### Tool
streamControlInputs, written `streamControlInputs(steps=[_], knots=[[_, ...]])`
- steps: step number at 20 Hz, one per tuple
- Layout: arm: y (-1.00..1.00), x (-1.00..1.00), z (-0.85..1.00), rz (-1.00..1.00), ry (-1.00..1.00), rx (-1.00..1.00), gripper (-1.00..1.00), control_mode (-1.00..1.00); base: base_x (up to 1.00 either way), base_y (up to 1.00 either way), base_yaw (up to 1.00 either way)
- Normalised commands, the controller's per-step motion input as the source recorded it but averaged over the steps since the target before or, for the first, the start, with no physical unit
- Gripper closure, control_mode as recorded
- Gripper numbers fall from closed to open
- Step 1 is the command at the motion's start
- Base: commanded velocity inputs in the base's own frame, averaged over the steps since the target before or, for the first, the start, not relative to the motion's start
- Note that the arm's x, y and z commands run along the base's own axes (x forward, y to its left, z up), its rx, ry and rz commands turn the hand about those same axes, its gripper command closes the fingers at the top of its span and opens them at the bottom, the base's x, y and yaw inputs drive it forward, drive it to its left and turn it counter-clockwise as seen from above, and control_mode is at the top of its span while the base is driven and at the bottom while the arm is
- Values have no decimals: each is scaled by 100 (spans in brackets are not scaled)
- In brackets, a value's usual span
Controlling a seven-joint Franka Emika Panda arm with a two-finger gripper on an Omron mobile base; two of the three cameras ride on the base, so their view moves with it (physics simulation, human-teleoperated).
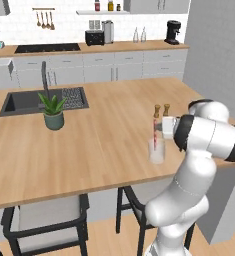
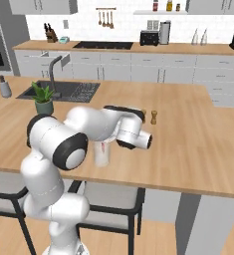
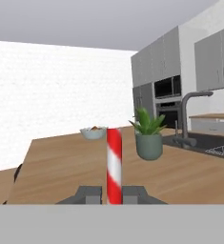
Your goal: Take a straw from the drawer in front and place it inside the glass cup on the dining counter.
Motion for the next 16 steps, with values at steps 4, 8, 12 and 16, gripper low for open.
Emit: streamControlInputs(steps=[4, 8, 12, 16], knots=[[0, -8, -33, -1, 2, 0, 100, -100, 0, 0, 0], [-4, -24, -32, -2, 1, 0, 100, -100, 0, 0, 0], [-12, -5, -22, -3, 0, 0, -100, -100, 0, 0, 0], [-25, -3, -6, -3, 0, 0, -100, -100, 0, 0, 0]])
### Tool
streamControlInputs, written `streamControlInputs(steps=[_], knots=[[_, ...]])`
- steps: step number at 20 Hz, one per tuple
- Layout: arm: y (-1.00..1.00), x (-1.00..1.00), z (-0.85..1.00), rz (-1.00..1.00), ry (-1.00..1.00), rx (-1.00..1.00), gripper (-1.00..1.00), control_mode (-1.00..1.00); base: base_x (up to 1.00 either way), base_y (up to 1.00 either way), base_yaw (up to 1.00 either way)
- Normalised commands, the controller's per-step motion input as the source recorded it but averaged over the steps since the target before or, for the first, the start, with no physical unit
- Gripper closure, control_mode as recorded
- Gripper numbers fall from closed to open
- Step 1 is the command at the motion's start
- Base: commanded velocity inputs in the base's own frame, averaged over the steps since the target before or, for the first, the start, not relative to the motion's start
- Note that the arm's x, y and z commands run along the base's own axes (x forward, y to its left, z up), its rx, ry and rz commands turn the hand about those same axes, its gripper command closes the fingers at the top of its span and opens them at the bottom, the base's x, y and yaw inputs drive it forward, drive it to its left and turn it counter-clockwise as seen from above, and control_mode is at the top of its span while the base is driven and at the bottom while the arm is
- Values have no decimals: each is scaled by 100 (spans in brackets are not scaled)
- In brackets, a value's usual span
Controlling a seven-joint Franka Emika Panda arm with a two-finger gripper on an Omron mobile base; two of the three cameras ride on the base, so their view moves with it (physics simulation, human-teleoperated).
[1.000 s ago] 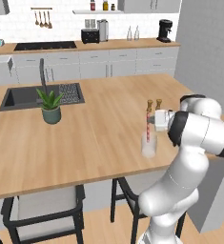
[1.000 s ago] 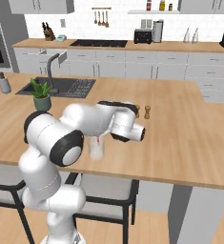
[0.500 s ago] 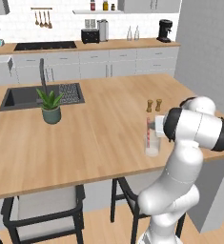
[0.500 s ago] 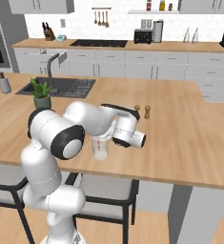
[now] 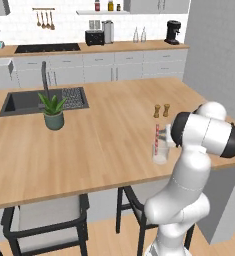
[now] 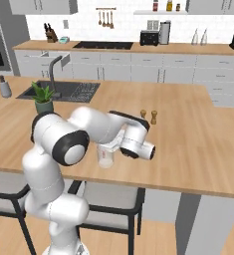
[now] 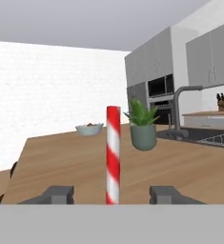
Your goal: Take a straw from the drawer in front and place it inside the glass cup on the dining counter.
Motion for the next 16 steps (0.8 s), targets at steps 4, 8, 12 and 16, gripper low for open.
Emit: streamControlInputs(steps=[4, 8, 12, 16], knots=[[-26, -23, 2, -3, 0, -2, -100, -100, 0, 0, 0], [-25, -73, 54, -3, -4, -2, -100, -100, 0, 0, 0], [-10, -94, 100, -1, -15, 0, -100, -100, 0, 0, 0], [11, -55, 100, 0, -22, -5, -100, -100, 0, 0, 0]])
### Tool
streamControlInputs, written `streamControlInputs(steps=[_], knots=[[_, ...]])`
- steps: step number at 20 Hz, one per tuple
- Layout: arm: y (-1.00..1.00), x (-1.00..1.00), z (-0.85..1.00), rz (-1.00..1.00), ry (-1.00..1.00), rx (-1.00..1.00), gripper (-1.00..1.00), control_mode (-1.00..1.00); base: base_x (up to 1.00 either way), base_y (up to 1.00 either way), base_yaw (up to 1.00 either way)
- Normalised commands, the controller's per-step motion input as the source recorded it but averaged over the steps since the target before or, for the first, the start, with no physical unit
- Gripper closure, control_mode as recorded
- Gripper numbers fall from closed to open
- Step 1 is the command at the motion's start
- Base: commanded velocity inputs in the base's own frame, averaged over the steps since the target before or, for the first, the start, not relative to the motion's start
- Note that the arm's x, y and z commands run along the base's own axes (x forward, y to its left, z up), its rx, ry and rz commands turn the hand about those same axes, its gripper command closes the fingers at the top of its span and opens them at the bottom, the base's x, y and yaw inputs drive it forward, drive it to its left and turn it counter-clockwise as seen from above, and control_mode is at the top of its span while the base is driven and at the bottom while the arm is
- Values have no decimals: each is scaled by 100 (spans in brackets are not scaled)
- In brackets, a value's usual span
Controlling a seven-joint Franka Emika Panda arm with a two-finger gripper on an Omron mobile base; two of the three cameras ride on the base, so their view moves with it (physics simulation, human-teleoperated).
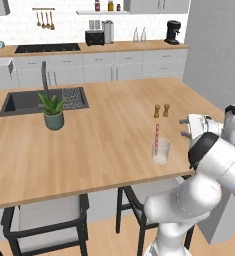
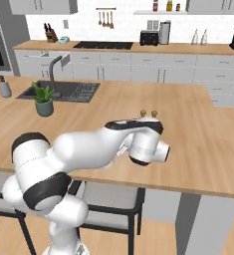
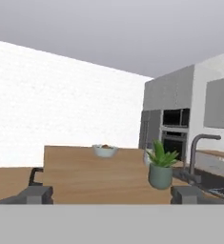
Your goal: Take a straw from the drawer in front and place it inside the glass cup on the dining counter.
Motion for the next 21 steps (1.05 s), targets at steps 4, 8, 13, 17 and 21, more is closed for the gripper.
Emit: streamControlInputs(steps=[4, 8, 13, 17, 21], knots=[[62, -26, 100, 0, -19, -21, -100, -100, 0, 0, 0], [89, -21, 100, 0, -13, -39, -100, -100, 0, 0, 0], [99, -28, 73, 0, -2, -49, -100, -100, 0, 0, 0], [87, -27, 9, 0, 8, -51, -100, -100, 0, 0, 0], [73, -5, -11, 0, 22, -44, -100, -100, 0, 0, 0]])
